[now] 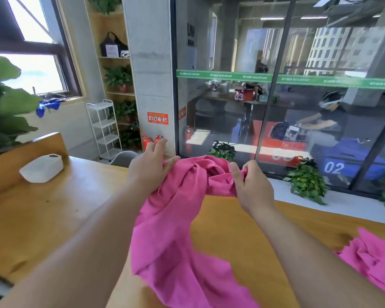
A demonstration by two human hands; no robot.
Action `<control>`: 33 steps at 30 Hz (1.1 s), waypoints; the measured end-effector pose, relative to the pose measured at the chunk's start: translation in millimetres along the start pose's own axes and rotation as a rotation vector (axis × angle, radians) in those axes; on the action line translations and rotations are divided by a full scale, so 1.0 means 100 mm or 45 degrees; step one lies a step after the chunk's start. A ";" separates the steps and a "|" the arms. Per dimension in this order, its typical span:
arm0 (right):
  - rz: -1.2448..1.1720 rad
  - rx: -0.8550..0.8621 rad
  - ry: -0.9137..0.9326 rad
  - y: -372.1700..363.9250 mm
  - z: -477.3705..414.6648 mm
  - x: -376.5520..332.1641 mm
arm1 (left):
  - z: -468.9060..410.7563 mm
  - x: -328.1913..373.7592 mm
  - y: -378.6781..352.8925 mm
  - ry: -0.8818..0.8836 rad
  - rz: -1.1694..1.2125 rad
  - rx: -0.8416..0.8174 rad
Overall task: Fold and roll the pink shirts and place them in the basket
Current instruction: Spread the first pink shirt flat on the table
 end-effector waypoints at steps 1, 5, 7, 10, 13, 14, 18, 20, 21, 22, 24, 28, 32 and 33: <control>0.007 0.002 -0.005 -0.01 -0.01 0.01 | -0.01 -0.10 0.01 -0.009 -0.035 -0.018; 0.066 0.028 -0.055 0.00 -0.08 0.15 | -0.01 -0.36 -0.06 -0.094 -0.127 -0.058; 0.090 0.042 -0.098 0.02 -0.13 0.28 | -0.01 -0.45 -0.18 -0.106 -0.165 -0.070; 0.092 0.034 -0.133 -0.03 -0.18 0.57 | 0.14 -0.46 -0.54 -0.144 -0.233 -0.106; 0.034 -0.209 -0.209 -0.38 -0.08 1.04 | 0.56 -0.42 -1.23 -0.122 -0.302 -0.395; 0.046 -0.347 -0.253 -0.57 0.03 1.24 | 0.79 -0.40 -1.51 -0.114 -0.333 -0.552; 0.223 -0.834 -0.459 -1.32 0.87 2.02 | 1.84 -0.25 -2.42 -0.125 -0.315 -1.056; 0.266 -0.987 -0.469 -1.61 1.30 2.24 | 2.20 -0.14 -2.66 -0.136 -0.298 -1.197; 0.284 -1.051 -0.439 -1.73 1.48 2.28 | 2.33 -0.09 -2.76 -0.143 -0.288 -1.248; 0.311 -1.116 -0.392 -1.83 1.63 2.30 | 2.42 -0.04 -2.84 -0.151 -0.276 -1.281; 0.367 -1.244 -0.294 -1.99 1.84 2.29 | 2.49 0.06 -2.97 -0.160 -0.257 -1.300; 0.405 -1.347 -0.227 -2.17 1.92 2.25 | 2.54 0.12 -3.17 -0.130 -0.240 -1.365; 0.499 -1.345 -0.222 -2.26 1.92 2.37 | 2.72 -0.15 -3.26 -0.031 -0.208 -1.480; 0.513 -1.330 -0.193 -2.26 1.93 2.39 | 2.75 -0.25 -3.25 -0.007 -0.208 -1.477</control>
Point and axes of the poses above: each hand's wrist, its own z-axis away from the middle knuckle, its own y-axis out of the back of the hand, x = y × z, the point moved 8 cm from there along -z, towards the middle knuckle, and after that the axes turned 1 degree about x, right-handed, at the moved point
